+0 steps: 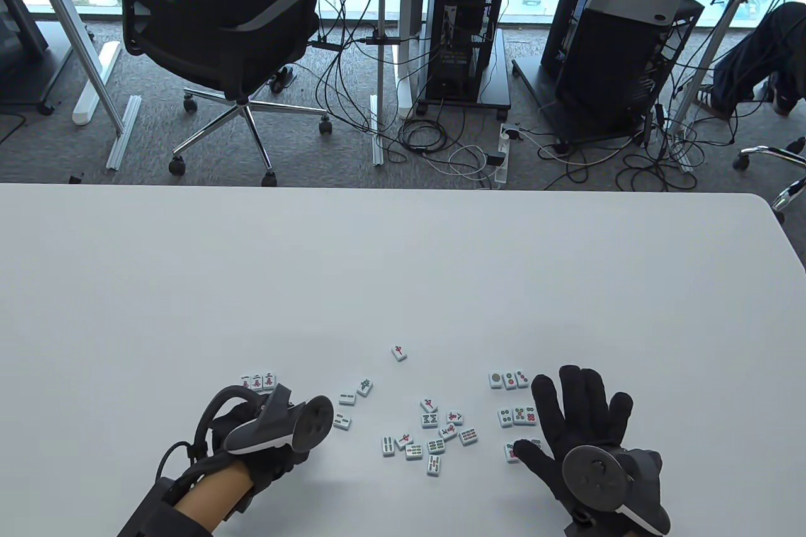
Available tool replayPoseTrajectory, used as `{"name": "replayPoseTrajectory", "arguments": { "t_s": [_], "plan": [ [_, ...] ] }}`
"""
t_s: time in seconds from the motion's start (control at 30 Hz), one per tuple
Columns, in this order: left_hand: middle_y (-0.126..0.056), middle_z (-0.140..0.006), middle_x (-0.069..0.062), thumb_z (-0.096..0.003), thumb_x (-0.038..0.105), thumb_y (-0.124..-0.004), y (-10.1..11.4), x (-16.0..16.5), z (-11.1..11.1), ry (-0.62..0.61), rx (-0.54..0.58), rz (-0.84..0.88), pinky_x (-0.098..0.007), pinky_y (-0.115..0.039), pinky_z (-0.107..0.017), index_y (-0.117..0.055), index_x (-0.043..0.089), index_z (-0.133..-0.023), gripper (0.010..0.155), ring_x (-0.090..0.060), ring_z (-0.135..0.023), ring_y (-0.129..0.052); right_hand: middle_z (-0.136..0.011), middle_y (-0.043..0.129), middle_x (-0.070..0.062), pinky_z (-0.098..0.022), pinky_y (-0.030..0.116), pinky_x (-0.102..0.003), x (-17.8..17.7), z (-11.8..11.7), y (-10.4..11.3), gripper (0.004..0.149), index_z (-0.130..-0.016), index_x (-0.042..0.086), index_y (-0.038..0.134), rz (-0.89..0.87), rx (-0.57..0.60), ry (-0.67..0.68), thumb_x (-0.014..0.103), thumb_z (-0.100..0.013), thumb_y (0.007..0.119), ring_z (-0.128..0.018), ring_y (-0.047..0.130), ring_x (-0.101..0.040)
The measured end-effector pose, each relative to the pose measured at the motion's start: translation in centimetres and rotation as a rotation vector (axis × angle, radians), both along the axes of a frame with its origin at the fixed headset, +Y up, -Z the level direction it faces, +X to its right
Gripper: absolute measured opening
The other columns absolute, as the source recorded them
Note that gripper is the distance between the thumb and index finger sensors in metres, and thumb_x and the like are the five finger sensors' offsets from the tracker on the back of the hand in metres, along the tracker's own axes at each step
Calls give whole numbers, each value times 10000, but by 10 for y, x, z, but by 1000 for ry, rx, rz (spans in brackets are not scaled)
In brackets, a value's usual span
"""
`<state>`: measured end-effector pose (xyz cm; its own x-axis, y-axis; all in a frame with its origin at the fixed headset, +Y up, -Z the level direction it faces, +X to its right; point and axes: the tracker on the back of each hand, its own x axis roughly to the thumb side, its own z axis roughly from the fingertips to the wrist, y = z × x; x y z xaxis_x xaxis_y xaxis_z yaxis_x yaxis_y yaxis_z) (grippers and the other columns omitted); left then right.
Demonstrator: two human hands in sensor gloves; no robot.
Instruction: Mahjong suit sorting
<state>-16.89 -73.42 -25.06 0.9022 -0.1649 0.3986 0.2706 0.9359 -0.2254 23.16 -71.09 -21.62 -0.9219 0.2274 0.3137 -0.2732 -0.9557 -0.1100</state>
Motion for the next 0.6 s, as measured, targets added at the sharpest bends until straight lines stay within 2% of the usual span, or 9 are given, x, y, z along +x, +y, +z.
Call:
{"name": "replayPoseTrajectory", "arguments": {
  "t_s": [0.2,0.6],
  "plan": [
    [-987,-251,174,-287,525,-915,-7,-9,15,15,45,-73,-319,-845,-137,-873,163,-772,608,-34,-1,-893,-1148,46,-157,-665,117,-760,-1,-1,-1,839,-1089,300,135,4,-10,0,623,-472,605,-1016,28,-441],
    [-985,-251,174,-289,526,-910,-19,-25,13,92,71,-71,-319,-843,-137,-872,173,-776,603,-34,-1,-891,-1149,49,-157,-666,119,-760,-4,-1,-3,838,-1090,300,138,14,-21,16,622,-473,605,-1017,31,-442]
  ]
}}
